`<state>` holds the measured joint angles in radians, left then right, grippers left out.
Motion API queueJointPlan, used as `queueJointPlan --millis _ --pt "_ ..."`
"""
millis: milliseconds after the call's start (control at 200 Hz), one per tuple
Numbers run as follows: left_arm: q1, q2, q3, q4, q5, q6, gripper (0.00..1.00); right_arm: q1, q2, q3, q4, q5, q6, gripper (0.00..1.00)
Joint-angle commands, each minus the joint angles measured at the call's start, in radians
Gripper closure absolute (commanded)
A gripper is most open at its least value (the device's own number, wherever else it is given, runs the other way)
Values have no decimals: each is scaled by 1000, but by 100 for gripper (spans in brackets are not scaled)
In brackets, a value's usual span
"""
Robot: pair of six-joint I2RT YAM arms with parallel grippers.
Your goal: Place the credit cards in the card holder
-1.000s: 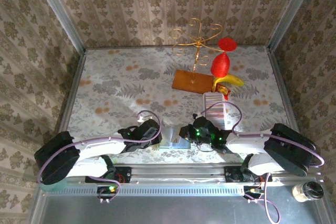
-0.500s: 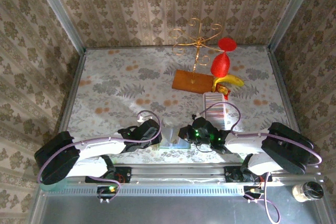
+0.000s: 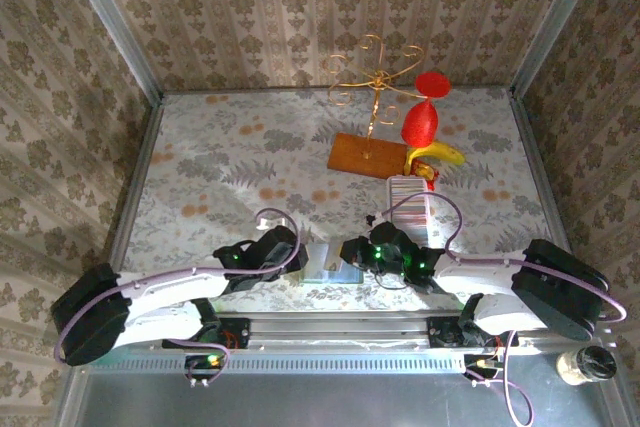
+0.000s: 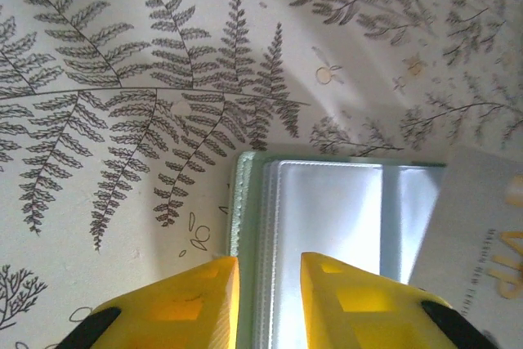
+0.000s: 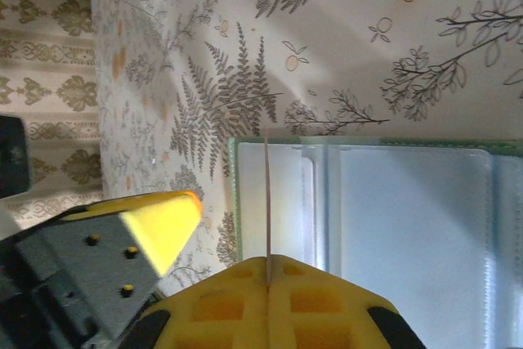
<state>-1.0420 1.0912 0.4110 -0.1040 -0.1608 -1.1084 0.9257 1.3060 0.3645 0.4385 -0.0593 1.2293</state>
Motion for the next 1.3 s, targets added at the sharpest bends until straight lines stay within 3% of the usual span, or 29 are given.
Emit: queueJointPlan --millis 0,330,555,1295 --pt "-7 -26 -14 6 -8 20 76 5 -23 -16 -58 43 -32 100" --pt "-35 128 61 129 113 101 77 4 -34 -7 -109 64 -68 100" --pt "-30 208 75 65 101 81 80 4 -10 -7 -68 54 -60 100" --pt "-32 197 34 23 62 47 87 6 43 -22 58 17 -16 100"
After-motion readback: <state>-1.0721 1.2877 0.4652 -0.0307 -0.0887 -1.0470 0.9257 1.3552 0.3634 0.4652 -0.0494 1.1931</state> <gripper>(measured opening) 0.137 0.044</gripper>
